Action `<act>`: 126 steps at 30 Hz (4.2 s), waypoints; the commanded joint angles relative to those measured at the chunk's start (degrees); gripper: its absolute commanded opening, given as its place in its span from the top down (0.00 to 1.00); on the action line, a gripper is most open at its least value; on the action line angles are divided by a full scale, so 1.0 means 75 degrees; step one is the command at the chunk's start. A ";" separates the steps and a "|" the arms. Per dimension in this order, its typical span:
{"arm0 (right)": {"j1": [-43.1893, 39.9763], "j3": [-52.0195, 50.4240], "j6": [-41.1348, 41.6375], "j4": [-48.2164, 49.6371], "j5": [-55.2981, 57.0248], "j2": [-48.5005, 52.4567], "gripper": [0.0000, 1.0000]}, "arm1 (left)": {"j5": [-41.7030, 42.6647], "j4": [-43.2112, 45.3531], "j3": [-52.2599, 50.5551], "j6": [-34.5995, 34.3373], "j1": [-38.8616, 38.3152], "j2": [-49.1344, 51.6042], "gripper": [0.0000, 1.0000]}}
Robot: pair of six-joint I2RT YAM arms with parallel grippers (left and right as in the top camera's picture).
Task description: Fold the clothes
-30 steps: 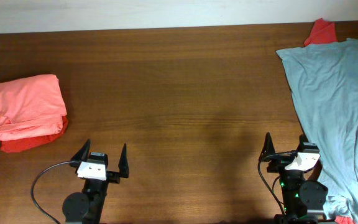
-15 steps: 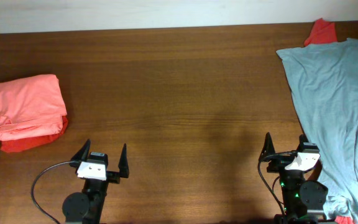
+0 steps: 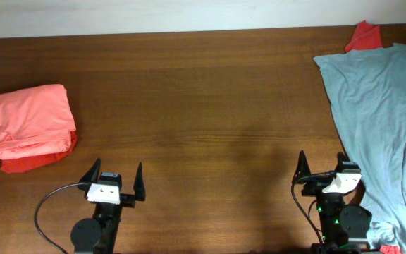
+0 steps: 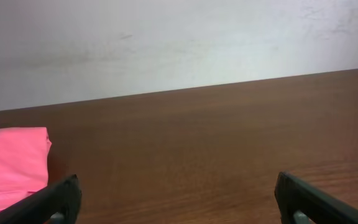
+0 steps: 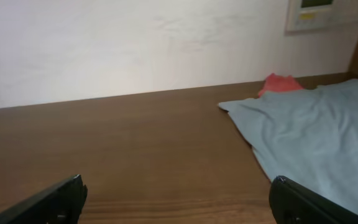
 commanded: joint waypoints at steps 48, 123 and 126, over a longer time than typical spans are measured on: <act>-0.3060 0.6531 0.1061 -0.5954 0.3179 1.1103 0.00 | 0.1947 -0.4188 0.4392 -0.0577 -0.0029 0.4130 0.01; 0.3252 0.9970 0.1032 -0.6881 0.2124 0.8990 0.17 | 0.2177 -0.2699 0.4392 -0.0577 -0.0819 0.6382 0.01; 0.2871 0.9970 0.1032 -0.7376 0.2122 0.8446 0.14 | 0.2174 -0.1690 0.4403 -0.0580 -0.1638 0.7807 0.01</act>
